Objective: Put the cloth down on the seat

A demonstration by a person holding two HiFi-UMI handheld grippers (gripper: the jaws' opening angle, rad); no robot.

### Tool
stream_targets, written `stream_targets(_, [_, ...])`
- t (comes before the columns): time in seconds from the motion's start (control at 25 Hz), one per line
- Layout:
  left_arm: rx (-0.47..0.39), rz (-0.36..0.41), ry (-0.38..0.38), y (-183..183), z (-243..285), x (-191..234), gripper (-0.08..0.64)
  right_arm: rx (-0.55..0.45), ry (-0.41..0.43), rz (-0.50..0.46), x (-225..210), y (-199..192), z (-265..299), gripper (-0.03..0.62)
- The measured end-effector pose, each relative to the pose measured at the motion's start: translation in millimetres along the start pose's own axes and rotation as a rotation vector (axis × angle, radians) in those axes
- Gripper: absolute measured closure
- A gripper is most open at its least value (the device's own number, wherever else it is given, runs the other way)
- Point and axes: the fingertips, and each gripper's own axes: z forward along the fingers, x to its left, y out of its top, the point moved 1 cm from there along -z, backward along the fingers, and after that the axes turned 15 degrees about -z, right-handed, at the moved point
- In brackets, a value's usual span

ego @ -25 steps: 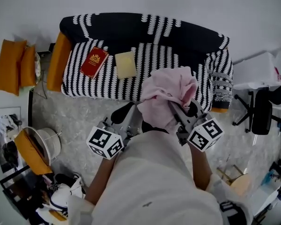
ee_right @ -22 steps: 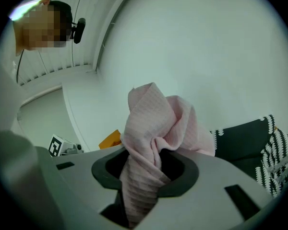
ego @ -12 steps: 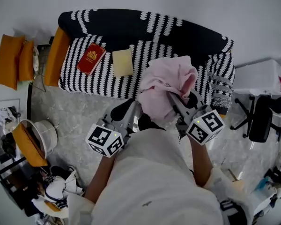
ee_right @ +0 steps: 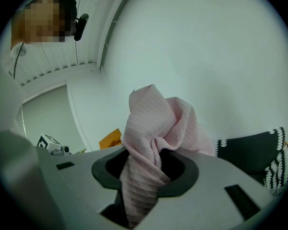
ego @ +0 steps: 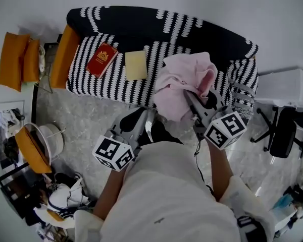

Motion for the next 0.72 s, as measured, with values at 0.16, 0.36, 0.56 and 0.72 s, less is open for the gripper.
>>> stream_targets(0.16, [0.012, -0.001, -0.001, 2.0, 1.6, 4.2, 0.531, 0.004, -0.011, -0.003, -3.5, -0.8, 10.2, 0.453])
stream_targets(0.36, [0.037, 0.006, -0.024, 9.3, 12.8, 22.2, 0.531, 0.014, -0.040, -0.014, -14.0, -7.4, 33.8, 0.457])
stream_targets(0.56, [0.070, 0.008, -0.056, 24.9, 31.9, 37.0, 0.531, 0.053, -0.079, 0.013, -24.5, -16.9, 55.2, 0.457])
stream_targets(0.72, [0.094, 0.015, -0.099, 40.3, 52.9, 45.6, 0.531, 0.084, -0.111, 0.017, -37.2, -26.1, 74.1, 0.457])
